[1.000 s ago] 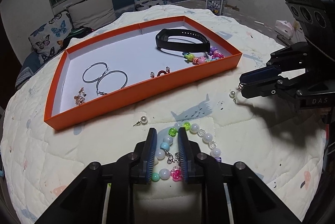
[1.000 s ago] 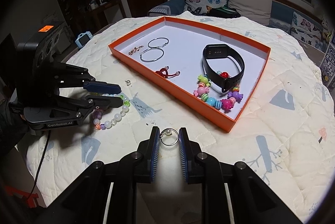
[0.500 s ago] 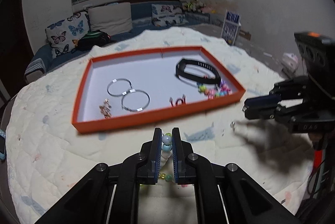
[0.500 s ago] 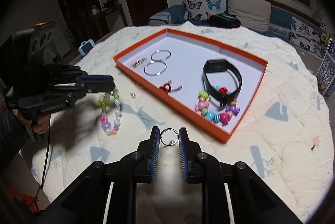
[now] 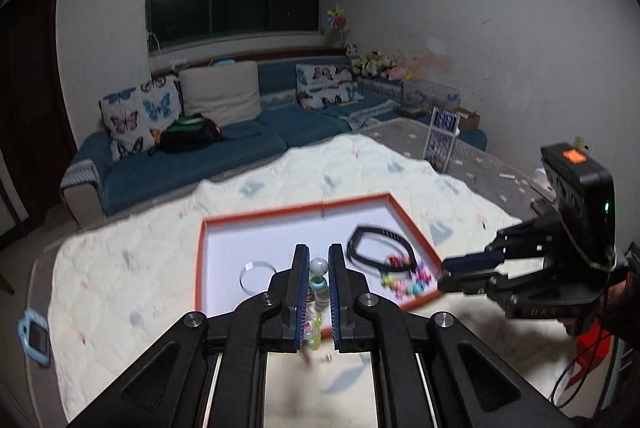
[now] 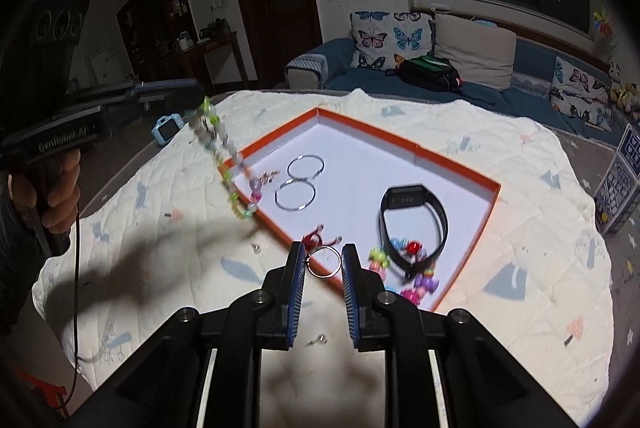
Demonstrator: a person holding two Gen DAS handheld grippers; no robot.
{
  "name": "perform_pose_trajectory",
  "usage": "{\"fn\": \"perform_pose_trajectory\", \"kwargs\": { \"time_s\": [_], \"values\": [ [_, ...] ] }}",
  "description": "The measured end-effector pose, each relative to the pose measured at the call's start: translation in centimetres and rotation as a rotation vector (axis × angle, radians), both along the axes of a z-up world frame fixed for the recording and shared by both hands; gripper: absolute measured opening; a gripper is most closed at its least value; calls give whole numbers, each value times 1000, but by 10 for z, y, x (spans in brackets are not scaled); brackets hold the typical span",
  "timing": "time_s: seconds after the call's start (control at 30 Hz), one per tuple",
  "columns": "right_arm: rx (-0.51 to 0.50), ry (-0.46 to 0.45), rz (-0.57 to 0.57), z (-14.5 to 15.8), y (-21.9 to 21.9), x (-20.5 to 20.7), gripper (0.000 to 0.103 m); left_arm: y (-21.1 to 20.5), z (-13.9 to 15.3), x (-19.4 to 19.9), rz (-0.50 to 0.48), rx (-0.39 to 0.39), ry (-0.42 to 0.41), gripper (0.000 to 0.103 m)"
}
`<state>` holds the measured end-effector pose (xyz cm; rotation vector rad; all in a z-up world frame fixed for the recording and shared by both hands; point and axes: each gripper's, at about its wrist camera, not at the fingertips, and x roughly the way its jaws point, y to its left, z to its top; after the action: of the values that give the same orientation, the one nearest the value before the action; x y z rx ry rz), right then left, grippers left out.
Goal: Organize jewelry
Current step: 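Carry the bead bracelet and pearl ring into the orange tray and open both tools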
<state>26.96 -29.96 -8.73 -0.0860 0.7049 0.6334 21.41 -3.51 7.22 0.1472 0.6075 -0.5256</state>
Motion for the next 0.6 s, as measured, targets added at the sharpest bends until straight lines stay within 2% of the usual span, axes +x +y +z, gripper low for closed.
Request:
{"fn": "perform_pose_trajectory", "kwargs": {
  "time_s": [0.1, 0.3, 0.43, 0.6],
  "values": [
    [-1, -3, -4, 1, 1, 9, 21, -4, 11, 13, 1, 5, -15, 9],
    [0, 3, -15, -3, 5, 25, 21, -12, 12, 46, 19, 24, -4, 9],
    [-3, 27, -28, -12, 10, 37, 21, -14, 0, 64, 29, 30, 26, 9],
    [-2, 71, -46, -24, 15, 50, 21, -13, -28, 84, 46, 40, 86, 9]
  ]
}}
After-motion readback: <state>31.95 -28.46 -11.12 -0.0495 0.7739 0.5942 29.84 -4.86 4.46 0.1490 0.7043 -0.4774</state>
